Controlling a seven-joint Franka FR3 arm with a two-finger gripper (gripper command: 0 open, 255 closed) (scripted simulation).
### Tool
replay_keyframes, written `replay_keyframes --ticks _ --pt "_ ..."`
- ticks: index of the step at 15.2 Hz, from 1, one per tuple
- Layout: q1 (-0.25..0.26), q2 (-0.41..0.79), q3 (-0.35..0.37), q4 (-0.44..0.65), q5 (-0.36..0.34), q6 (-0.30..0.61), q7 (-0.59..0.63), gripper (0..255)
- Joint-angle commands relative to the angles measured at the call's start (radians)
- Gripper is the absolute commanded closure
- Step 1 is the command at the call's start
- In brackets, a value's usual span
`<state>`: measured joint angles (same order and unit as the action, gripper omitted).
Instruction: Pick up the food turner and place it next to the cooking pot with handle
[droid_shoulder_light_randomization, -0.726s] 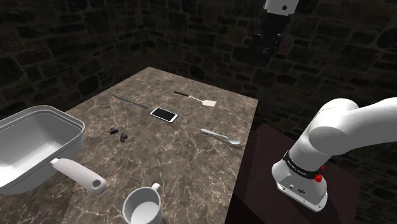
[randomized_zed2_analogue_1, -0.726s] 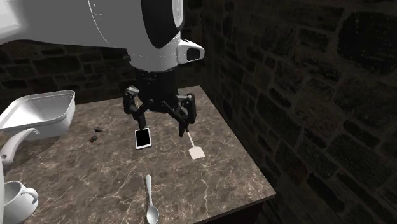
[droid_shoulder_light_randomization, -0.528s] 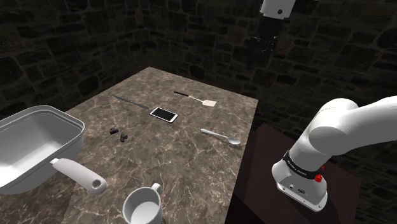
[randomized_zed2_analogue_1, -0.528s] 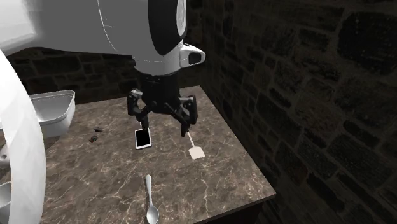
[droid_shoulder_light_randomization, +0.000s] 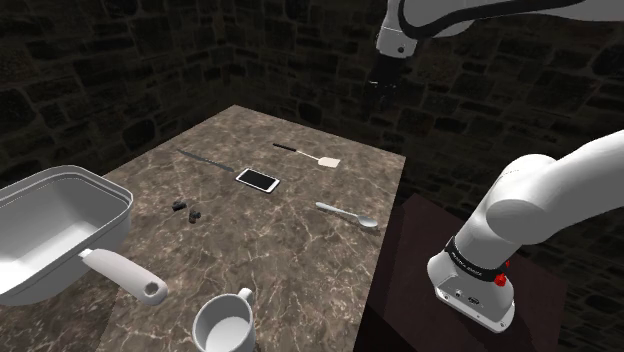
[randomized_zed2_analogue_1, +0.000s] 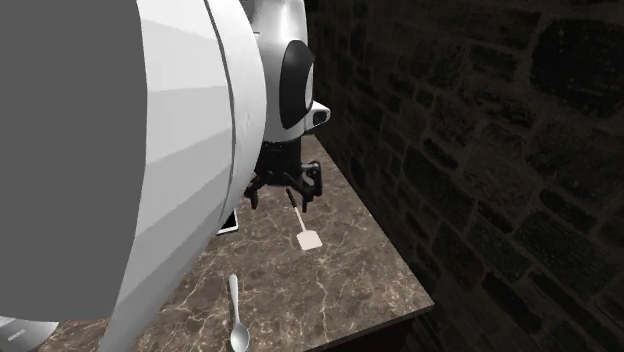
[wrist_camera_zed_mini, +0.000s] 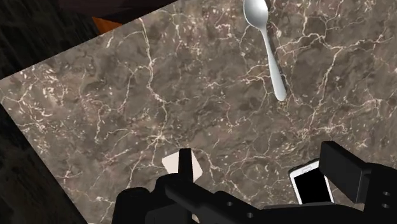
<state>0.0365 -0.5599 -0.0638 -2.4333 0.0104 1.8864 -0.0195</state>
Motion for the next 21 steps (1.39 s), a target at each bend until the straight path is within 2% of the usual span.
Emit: replay_keyframes --ticks 1,11,21 --pt "0.005 0.067 -0.012 0.005 -0.005 0.068 -0.035 0" --pt "0.032 0.443 -0.053 0.127 0.015 0.337 -0.205 0" --pt "0.030 0.833 -0.040 0.384 0.069 0.486 -0.367 0"
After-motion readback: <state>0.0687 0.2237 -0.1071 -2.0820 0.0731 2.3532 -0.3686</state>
